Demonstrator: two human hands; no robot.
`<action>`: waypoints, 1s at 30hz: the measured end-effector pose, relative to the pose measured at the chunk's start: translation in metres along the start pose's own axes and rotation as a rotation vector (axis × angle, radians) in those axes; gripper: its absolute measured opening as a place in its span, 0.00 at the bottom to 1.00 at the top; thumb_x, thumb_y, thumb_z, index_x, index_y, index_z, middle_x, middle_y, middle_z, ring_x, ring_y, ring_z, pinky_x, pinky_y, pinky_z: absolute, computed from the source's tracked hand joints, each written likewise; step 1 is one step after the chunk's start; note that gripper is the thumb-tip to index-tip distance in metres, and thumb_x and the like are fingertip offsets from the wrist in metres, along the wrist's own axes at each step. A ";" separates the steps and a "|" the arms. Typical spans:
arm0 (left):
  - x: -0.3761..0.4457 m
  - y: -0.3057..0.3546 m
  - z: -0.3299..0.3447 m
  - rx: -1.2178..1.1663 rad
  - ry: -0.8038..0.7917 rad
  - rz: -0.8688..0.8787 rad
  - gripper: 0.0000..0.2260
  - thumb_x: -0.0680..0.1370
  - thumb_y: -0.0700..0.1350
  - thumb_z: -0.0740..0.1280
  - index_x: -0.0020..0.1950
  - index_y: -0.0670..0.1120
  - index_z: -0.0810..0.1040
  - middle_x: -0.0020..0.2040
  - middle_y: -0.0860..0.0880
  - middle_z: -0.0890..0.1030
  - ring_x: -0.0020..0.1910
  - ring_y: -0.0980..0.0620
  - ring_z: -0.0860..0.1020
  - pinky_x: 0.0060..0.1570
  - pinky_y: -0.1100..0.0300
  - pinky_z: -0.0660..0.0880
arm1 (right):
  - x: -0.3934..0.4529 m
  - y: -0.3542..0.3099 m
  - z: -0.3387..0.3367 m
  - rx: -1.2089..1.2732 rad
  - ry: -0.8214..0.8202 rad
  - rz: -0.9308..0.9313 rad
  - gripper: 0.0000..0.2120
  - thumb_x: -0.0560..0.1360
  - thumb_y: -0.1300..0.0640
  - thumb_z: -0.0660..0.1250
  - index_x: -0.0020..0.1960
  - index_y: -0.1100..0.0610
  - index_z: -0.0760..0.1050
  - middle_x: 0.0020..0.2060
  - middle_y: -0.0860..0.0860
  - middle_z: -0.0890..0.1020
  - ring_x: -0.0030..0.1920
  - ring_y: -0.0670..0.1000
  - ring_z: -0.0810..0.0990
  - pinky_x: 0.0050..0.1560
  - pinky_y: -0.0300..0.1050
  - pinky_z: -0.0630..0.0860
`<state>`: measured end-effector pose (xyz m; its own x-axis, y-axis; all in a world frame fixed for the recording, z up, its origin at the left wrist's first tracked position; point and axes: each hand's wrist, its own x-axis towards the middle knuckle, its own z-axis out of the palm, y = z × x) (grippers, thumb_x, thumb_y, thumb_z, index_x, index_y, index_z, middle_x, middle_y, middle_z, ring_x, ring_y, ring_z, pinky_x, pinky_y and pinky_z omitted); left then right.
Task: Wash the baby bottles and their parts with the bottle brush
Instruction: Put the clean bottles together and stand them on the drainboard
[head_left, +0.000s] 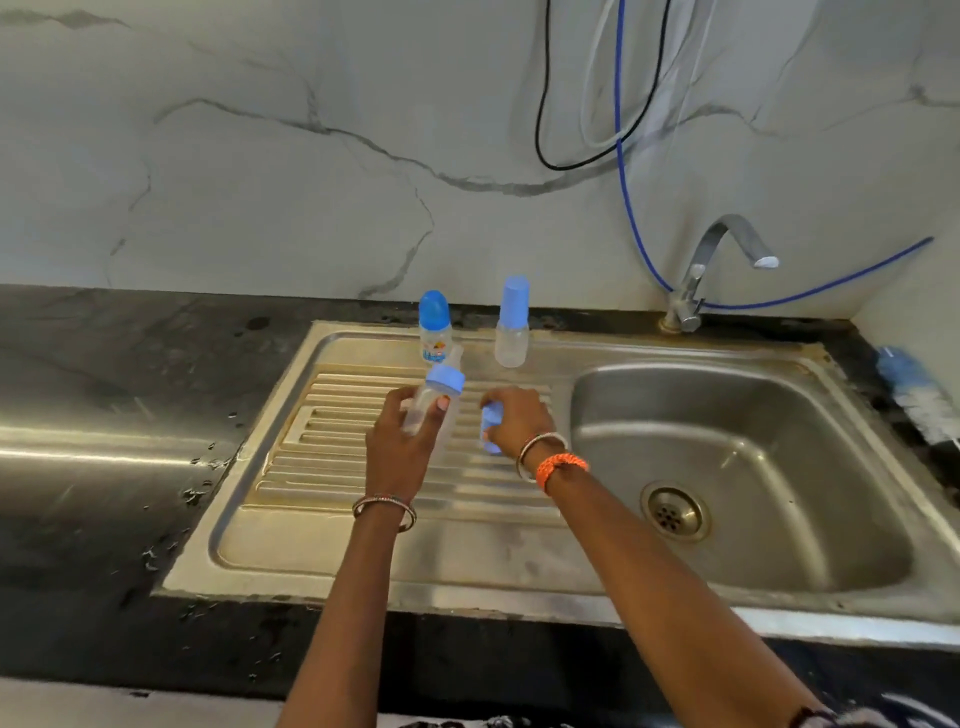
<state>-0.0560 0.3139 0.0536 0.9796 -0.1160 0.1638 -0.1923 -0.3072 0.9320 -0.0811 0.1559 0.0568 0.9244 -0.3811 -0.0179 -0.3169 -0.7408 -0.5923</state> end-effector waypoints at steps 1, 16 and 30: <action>0.000 0.001 0.007 -0.034 -0.029 -0.027 0.15 0.71 0.62 0.69 0.52 0.57 0.73 0.39 0.51 0.79 0.37 0.45 0.79 0.36 0.45 0.78 | 0.002 0.004 -0.023 0.029 0.029 0.004 0.18 0.67 0.63 0.73 0.56 0.56 0.80 0.53 0.56 0.81 0.55 0.56 0.78 0.53 0.44 0.73; -0.030 0.054 0.108 -0.251 -0.451 -0.245 0.10 0.76 0.49 0.68 0.55 0.47 0.77 0.41 0.51 0.80 0.31 0.59 0.79 0.26 0.61 0.76 | -0.057 0.201 -0.089 -0.155 -0.150 0.599 0.13 0.73 0.61 0.69 0.57 0.65 0.78 0.54 0.61 0.81 0.56 0.56 0.80 0.56 0.49 0.74; -0.050 0.079 0.125 -0.412 -0.601 -0.355 0.28 0.61 0.64 0.71 0.55 0.50 0.79 0.45 0.46 0.81 0.32 0.48 0.81 0.28 0.61 0.70 | -0.059 0.139 -0.158 1.100 0.529 0.293 0.18 0.70 0.62 0.72 0.58 0.53 0.76 0.48 0.53 0.79 0.43 0.50 0.78 0.36 0.39 0.77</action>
<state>-0.1272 0.1770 0.0783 0.7573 -0.6007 -0.2562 0.2754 -0.0620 0.9593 -0.2130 -0.0114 0.1026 0.5705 -0.8166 -0.0879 0.0844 0.1648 -0.9827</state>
